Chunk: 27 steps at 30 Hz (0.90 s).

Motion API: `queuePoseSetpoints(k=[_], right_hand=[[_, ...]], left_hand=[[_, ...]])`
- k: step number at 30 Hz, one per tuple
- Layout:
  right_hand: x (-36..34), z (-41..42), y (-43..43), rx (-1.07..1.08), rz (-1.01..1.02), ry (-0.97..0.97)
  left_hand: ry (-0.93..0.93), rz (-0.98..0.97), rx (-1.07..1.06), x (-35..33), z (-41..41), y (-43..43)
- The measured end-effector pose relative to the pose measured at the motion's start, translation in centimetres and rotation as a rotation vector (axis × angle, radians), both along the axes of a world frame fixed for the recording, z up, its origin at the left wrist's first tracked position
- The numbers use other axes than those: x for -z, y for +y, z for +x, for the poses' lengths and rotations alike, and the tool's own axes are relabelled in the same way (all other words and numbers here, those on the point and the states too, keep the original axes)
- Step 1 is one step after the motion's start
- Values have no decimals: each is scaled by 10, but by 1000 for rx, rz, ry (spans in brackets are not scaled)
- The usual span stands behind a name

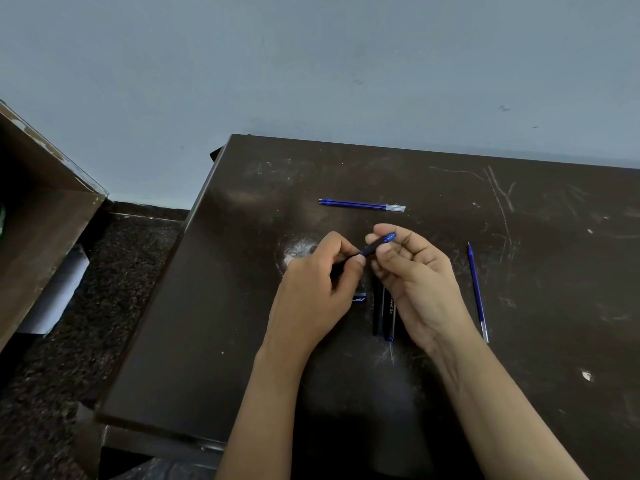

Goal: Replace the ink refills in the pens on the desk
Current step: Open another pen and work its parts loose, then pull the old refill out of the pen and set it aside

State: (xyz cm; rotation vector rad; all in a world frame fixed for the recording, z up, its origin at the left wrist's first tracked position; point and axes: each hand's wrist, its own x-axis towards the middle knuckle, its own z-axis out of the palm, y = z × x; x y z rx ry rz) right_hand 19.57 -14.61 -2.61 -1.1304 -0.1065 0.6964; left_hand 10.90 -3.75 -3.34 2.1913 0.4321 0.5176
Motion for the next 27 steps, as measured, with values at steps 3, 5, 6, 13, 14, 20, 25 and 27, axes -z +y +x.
queuePoseSetpoints(k=[3,5,6,13,14,20,25,27], right_hand=[[-2,4,-3,-23,44,18],[-2,3,-2,-24,26,11],[-1,3,-2,-16,15,16],[-1,13,-6,237,126,95],[-1,15,-9,280,108,31],[8,8,-9,9,-600,-933],[20,-8,0,-217,-765,-1062],[21,-10,2,-217,-783,-1074]], left_hand=[[-8,44,13,-1,0,2],[-17,65,18,-2,0,2],[-20,71,16,-3,0,2],[48,84,-64,-1,-5,6],[33,84,-110,-1,-6,7],[-10,0,-304,-1,-6,10],[48,-5,-301,3,-5,12],[67,-21,-305,4,-6,13]])
